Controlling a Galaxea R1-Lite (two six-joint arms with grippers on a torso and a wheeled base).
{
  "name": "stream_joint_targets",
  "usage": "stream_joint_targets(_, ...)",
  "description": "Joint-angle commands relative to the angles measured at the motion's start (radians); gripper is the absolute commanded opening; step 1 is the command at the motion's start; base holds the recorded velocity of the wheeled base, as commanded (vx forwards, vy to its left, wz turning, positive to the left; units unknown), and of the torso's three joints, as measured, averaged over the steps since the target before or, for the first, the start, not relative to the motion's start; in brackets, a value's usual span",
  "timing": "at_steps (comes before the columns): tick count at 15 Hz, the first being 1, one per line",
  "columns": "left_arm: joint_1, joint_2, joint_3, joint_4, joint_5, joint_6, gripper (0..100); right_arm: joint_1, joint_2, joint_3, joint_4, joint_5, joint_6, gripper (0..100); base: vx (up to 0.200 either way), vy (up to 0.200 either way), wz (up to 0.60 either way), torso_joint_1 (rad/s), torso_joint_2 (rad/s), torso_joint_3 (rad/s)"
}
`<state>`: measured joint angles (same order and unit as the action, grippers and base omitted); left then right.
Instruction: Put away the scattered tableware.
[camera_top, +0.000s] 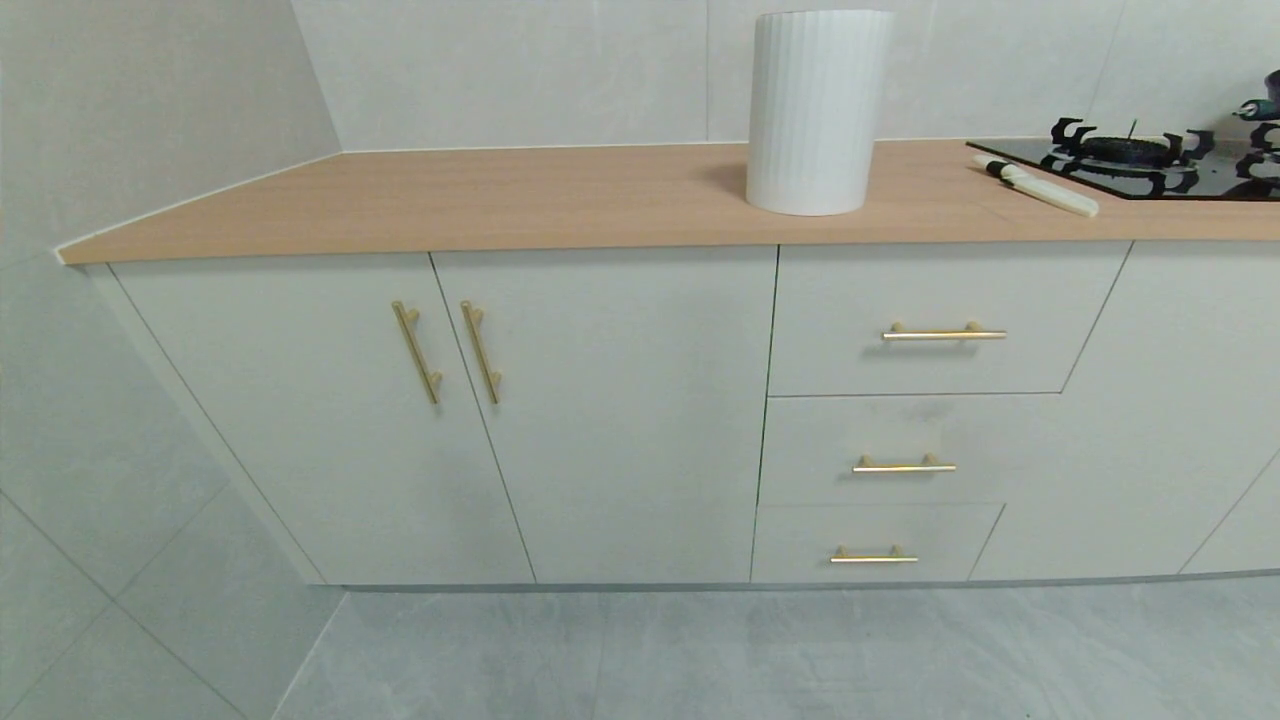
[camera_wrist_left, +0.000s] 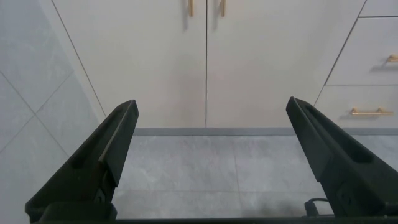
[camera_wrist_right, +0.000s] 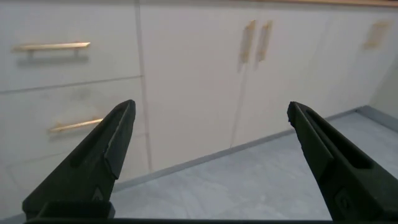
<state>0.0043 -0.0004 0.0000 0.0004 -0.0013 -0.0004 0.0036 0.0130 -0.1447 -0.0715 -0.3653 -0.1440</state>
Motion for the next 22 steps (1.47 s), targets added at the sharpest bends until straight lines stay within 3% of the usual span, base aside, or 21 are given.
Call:
stream_joint_targets(1,0.000,0.000,0.000,0.000,0.000,-0.001,100,-0.002,-0.013,0.145,-0.083,0.230,0.067,100,0.000,0.000,0.00,0.000,0.00,0.000)
stream_joint_targets(3,0.000,0.000,0.000,0.001,0.000,0.000,100,-0.001,-0.013,0.145,-0.042,0.315,0.119,100,0.000,0.000,0.00,0.000,0.00,0.000)
stream_joint_targets(5,0.000,0.000,0.000,0.000,0.000,0.000,100,-0.001,-0.013,0.142,0.091,0.345,0.124,100,0.000,0.000,0.00,0.000,0.00,0.000)
stream_joint_targets(18,0.000,0.000,0.000,0.000,-0.002,0.010,100,-0.002,-0.013,0.143,0.073,0.342,0.126,100,0.000,0.000,0.00,0.000,0.00,0.000)
stream_joint_targets(22,0.000,0.000,0.000,0.000,-0.002,0.007,100,-0.001,-0.013,0.145,0.073,0.344,0.126,100,0.200,0.000,0.00,0.001,0.00,0.005)
